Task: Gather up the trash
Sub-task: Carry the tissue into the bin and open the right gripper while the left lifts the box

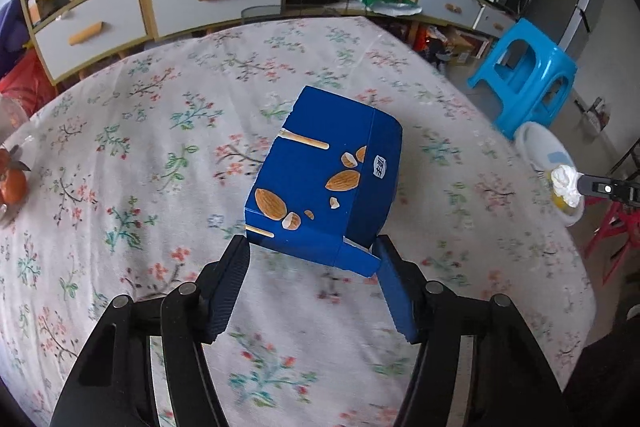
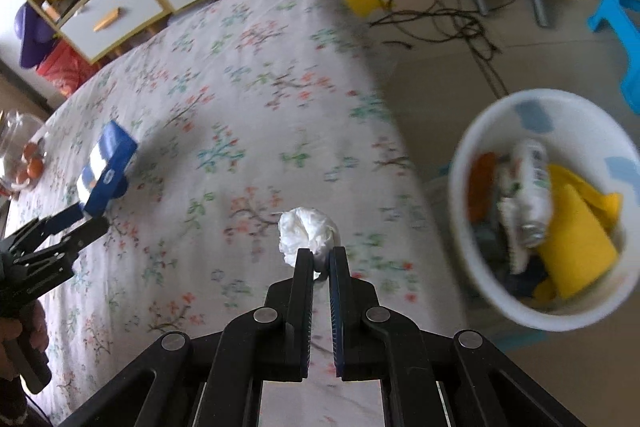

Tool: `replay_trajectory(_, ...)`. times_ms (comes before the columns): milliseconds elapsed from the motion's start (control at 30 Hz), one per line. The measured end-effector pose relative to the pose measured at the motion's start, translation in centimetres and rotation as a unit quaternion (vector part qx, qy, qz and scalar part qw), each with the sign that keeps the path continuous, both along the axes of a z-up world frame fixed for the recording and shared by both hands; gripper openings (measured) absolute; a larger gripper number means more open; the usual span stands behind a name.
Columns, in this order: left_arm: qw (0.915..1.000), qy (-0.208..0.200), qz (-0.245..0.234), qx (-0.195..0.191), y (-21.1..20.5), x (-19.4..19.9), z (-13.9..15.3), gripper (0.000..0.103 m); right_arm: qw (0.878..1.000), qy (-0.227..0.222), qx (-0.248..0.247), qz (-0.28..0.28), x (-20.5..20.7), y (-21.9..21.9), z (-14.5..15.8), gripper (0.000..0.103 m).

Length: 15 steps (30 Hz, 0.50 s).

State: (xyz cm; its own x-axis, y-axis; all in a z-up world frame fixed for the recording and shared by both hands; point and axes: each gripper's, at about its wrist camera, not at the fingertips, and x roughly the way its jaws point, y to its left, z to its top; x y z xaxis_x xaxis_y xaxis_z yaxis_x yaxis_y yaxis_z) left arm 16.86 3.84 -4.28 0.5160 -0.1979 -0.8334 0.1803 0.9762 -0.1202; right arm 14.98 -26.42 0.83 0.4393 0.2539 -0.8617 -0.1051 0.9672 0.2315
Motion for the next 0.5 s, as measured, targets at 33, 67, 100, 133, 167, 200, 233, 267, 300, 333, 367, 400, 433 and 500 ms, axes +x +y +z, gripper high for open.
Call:
replay_trajectory(33, 1.0, -0.001, -0.002, -0.002, -0.4, -0.2, 0.2, 0.066, 1.0, -0.003, 0.002, -0.007, -0.2, -0.9, 0.2, 0.006)
replay_trajectory(67, 1.0, -0.002, -0.005, -0.005, -0.9, -0.4, 0.5, 0.066, 1.0, -0.005, 0.003, -0.011, -0.4, -1.5, 0.3, 0.006)
replay_trajectory(100, 0.9999, -0.002, -0.008, -0.007, -1.3, -0.6, 0.6, 0.066, 1.0, -0.007, 0.004, -0.016, -0.5, -2.2, 0.5, 0.006)
replay_trajectory(133, 0.9999, -0.002, -0.01, -0.01, -1.8, -0.8, 0.8, 0.066, 1.0, -0.009, 0.005, -0.022, -0.7, -3.0, 0.6, 0.006)
replay_trajectory(167, 0.9998, -0.001, -0.013, -0.013, -2.2, -1.0, 0.9, 0.066, 1.0, -0.011, 0.006, -0.028, -0.9, -3.8, 0.8, 0.007)
replay_trajectory(200, 0.9998, 0.001, -0.015, -0.016, -2.8, -1.2, 0.9, 0.066, 0.999, -0.013, 0.008, -0.034, -1.1, -4.5, 0.9, 0.007)
replay_trajectory(233, 0.9997, 0.003, -0.019, -0.018, -3.5, -1.4, 1.0, 0.066, 0.999, -0.015, 0.01, -0.044, -1.4, -5.7, 1.0, 0.007)
replay_trajectory(267, 0.9995, 0.004, -0.023, -0.02, -4.1, -1.7, 1.1, 0.066, 0.998, -0.016, 0.011, -0.051, -1.6, -6.5, 1.1, 0.007)
replay_trajectory(300, 0.9994, 0.004, -0.028, -0.019, -4.8, -1.8, 1.2, 0.066, 0.998, -0.017, 0.013, -0.059, -1.7, -7.3, 1.2, 0.007)
replay_trajectory(333, 0.9992, 0.005, -0.034, -0.018, -5.4, -2.1, 1.3, 0.066, 0.997, -0.019, 0.015, -0.072, -1.9, -8.7, 1.3, 0.007)
replay_trajectory(367, 0.9989, 0.004, -0.043, -0.017, -6.4, -2.3, 1.4, 0.066, 0.996, -0.02, 0.016, -0.081, -2.1, -9.6, 1.3, 0.007)
replay_trajectory(400, 0.9987, 0.005, -0.048, -0.016, -7.0, -2.4, 1.4, 0.066, 0.996, -0.021, 0.016, -0.089, -2.3, -10.4, 1.4, 0.007)
replay_trajectory(433, 0.9984, 0.006, -0.053, -0.016, -7.7, -2.6, 1.5, 0.066, 0.994, -0.022, 0.016, -0.103, -2.5, -11.6, 1.5, 0.008)
replay_trajectory(500, 0.9978, 0.009, -0.063, -0.018, -9.2, -2.8, 1.5, 0.066, 0.993, -0.024, 0.014, -0.118, -2.7, -13.0, 1.7, 0.008)
